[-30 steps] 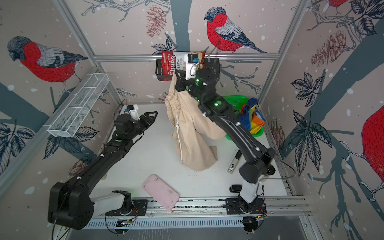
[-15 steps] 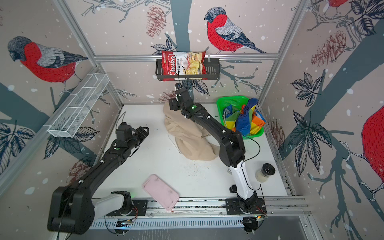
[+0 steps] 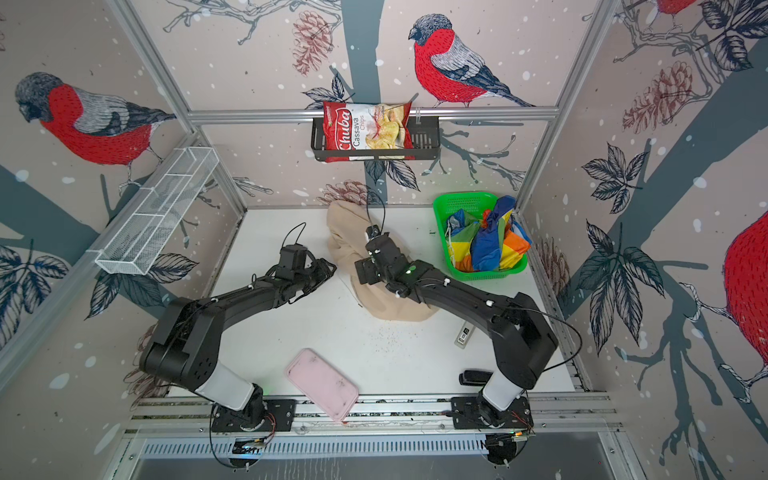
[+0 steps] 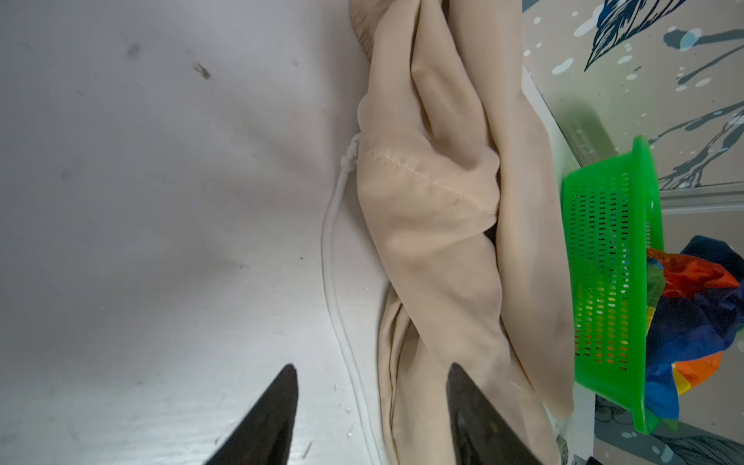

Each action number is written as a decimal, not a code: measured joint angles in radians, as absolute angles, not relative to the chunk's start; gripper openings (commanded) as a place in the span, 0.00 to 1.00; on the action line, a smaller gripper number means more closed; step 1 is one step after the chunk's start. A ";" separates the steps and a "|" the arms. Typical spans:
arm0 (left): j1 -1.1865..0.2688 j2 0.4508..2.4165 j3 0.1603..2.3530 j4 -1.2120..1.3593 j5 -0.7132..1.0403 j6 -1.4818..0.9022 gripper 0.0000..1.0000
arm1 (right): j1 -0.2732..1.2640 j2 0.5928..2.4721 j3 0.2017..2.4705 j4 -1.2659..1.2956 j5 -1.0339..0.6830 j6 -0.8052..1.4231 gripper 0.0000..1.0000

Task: Fold and stack the shorts
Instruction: 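Lower the beige shorts onto the table with the right gripper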

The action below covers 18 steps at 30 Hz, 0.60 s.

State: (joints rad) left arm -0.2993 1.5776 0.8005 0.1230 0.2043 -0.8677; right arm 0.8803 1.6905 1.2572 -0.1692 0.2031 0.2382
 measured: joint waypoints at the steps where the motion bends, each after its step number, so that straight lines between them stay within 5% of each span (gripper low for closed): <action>1: -0.299 1.568 0.798 0.115 0.192 -0.867 0.59 | 0.892 1.747 1.303 -0.168 0.203 0.237 0.92; 10: -0.281 1.410 0.734 0.019 0.071 -0.868 0.66 | 0.908 2.179 1.675 -0.239 0.209 0.155 0.87; 12: -0.270 1.407 0.723 0.008 0.061 -0.869 0.68 | 0.894 2.238 1.730 -0.253 0.204 0.152 0.72; 16: -0.259 1.436 0.719 -0.004 0.076 -0.868 0.67 | 0.850 2.296 1.792 -0.264 0.165 0.137 0.08; 18: -0.257 1.464 0.720 -0.004 0.080 -0.867 0.65 | 0.834 2.297 1.798 -0.265 0.155 0.136 0.00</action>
